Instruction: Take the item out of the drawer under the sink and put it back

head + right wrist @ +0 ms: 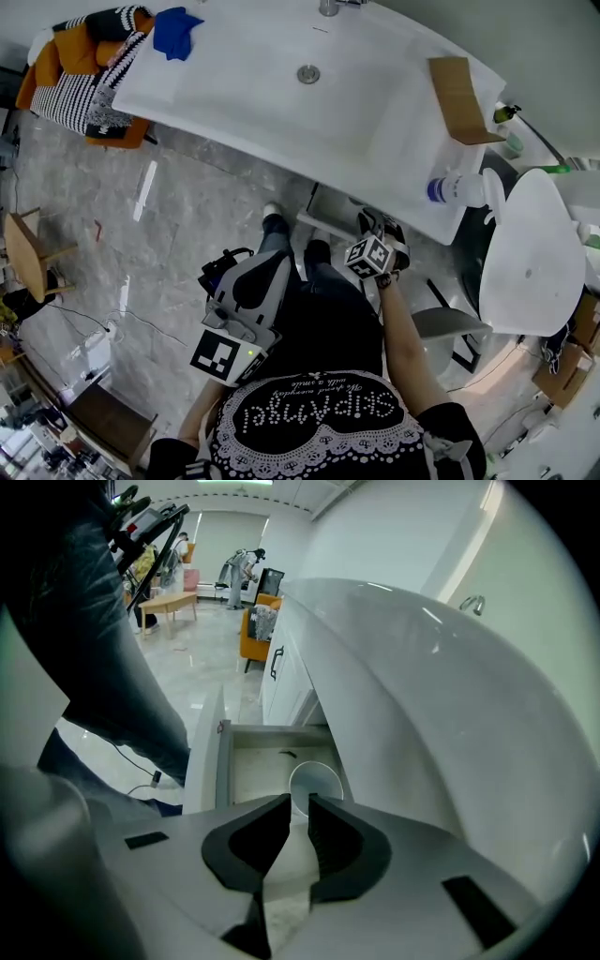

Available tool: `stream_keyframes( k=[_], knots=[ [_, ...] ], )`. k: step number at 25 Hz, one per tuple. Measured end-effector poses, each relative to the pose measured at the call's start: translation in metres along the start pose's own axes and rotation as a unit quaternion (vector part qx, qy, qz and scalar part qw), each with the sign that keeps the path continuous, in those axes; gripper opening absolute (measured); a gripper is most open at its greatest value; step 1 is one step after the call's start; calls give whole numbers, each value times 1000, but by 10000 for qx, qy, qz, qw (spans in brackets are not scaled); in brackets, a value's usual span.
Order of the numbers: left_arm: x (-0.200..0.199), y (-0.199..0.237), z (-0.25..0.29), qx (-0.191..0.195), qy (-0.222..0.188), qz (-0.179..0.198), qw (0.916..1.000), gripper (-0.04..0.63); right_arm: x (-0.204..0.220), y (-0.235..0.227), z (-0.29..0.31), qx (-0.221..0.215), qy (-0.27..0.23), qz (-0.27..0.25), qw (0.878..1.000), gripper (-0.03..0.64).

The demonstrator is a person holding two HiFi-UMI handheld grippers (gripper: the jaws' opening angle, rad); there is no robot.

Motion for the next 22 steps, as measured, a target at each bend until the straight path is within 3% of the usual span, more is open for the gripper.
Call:
stream_keyframes(
  k=[22],
  knots=[
    [11, 13, 9, -45, 427, -90, 9990, 5, 10, 8, 43, -273, 306, -131, 9991, 66]
  ],
)
Point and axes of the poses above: the fingertips, and each gripper's own axes: z forward along the fingers, y to its left, x out of its underside, the point moved 1 cm from there along -z, backward along the fingers, and after that the axes turned 3 degrees about -z, right-handed, at the moved point
